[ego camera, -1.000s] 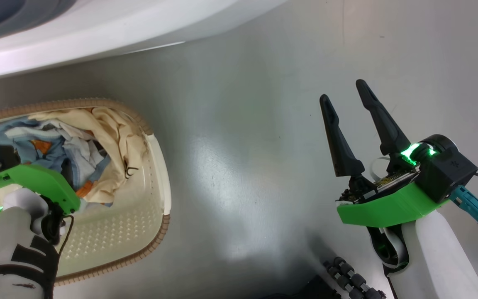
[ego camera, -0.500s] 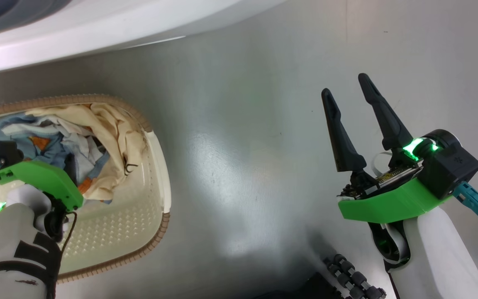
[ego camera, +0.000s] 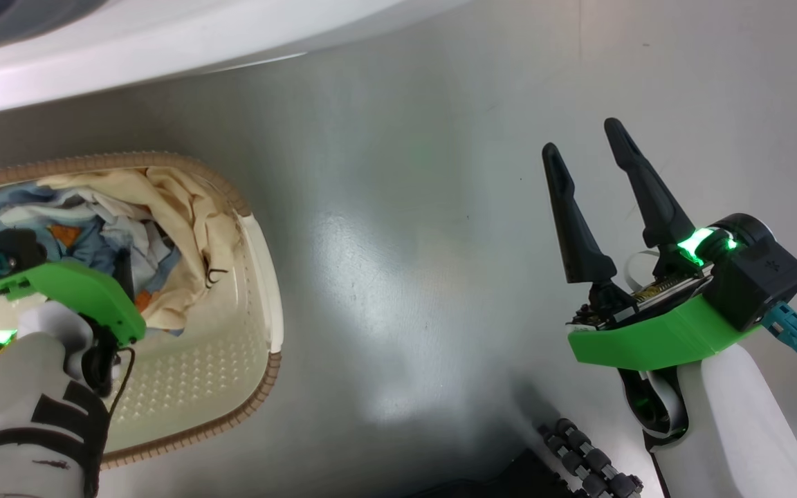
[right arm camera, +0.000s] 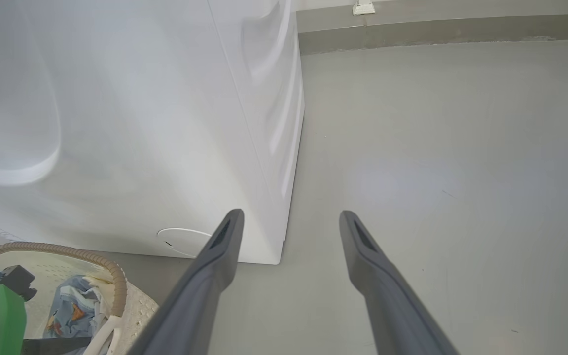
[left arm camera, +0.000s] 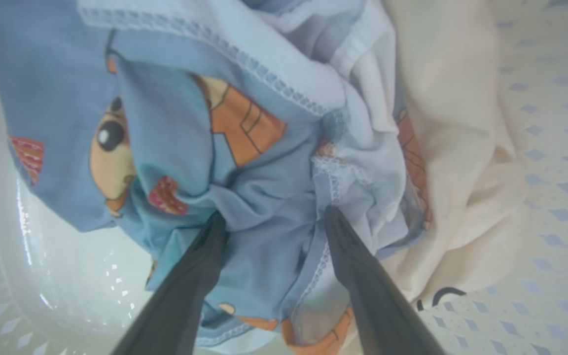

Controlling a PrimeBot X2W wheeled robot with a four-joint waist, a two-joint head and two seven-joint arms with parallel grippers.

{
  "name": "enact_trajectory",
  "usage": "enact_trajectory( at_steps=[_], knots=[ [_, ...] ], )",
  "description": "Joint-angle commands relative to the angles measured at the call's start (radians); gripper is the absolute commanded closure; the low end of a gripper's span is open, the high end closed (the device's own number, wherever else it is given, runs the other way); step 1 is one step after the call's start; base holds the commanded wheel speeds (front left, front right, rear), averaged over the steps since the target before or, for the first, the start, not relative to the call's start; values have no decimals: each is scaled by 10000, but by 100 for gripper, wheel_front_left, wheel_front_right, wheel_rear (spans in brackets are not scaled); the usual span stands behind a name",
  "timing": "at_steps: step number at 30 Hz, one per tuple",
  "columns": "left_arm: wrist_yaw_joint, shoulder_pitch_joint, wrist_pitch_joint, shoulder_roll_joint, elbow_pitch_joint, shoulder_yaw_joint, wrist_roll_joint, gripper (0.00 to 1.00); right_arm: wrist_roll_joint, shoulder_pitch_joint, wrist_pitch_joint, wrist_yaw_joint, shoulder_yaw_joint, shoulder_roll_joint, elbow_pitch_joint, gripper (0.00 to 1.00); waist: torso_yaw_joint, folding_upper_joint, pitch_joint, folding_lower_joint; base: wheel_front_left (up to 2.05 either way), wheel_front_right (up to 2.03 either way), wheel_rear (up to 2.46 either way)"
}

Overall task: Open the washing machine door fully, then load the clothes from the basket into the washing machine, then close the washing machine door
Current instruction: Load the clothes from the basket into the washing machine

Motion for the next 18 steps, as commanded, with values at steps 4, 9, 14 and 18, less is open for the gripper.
enact_trajectory(
  at_steps=[4,9,14,18],
  knots=[
    [-40,102,-161,209,11,74,-79,0,-159,227,-46,16,120,28,-266,0,16,0,62,0,0,0,0],
    [-50,64,-242,201,24,-14,-77,0,-174,226,-46,16,103,28,-282,0,36,0,86,0,0,0,0],
    [-47,57,-276,220,34,-67,-88,10,-154,214,-46,16,96,28,-297,0,35,0,114,0,0,0,0],
    [-37,51,-312,209,42,-126,-97,57,-156,217,-46,16,63,28,-290,0,59,0,118,0,0,0,0]
  ],
)
